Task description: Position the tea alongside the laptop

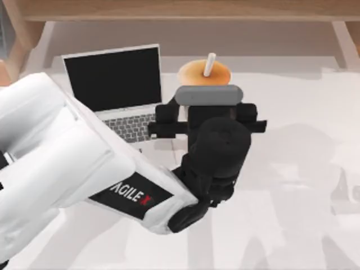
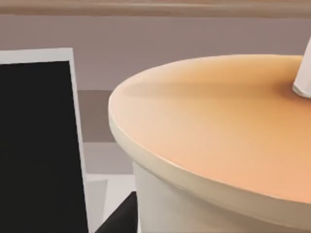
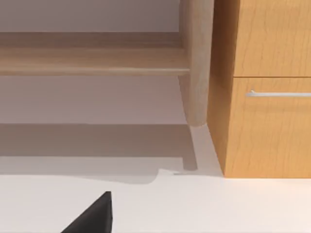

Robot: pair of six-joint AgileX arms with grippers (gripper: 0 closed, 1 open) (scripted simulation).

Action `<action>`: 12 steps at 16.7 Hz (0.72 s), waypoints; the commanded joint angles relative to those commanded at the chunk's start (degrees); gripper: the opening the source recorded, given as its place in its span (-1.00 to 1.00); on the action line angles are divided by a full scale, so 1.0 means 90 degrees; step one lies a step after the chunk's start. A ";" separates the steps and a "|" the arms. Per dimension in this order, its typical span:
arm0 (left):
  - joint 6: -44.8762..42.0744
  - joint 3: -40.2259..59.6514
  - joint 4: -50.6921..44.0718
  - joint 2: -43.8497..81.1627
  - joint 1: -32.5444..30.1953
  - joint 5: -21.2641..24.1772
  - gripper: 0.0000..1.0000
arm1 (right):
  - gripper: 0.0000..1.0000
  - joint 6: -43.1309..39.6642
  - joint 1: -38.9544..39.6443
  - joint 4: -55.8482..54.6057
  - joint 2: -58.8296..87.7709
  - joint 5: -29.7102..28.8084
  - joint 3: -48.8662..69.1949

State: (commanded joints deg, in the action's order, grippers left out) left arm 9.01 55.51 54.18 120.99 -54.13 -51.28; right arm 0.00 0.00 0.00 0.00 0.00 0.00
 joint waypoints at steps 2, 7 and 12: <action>0.0000 0.0000 0.0000 0.0000 0.0000 0.0000 -0.55 | 1.00 0.0000 0.0000 0.0000 0.0000 0.0000 0.0000; 0.0000 0.0000 0.0000 0.0000 0.0000 0.0000 0.21 | 1.00 0.0000 0.0000 0.0000 0.0000 0.0000 0.0000; 0.0000 0.0000 0.0000 0.0000 0.0000 0.0000 0.96 | 1.00 0.0000 0.0000 0.0000 0.0000 0.0000 0.0000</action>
State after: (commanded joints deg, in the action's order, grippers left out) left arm 9.01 55.51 54.18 120.99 -54.13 -51.28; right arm 0.00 0.00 0.00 0.00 0.00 0.00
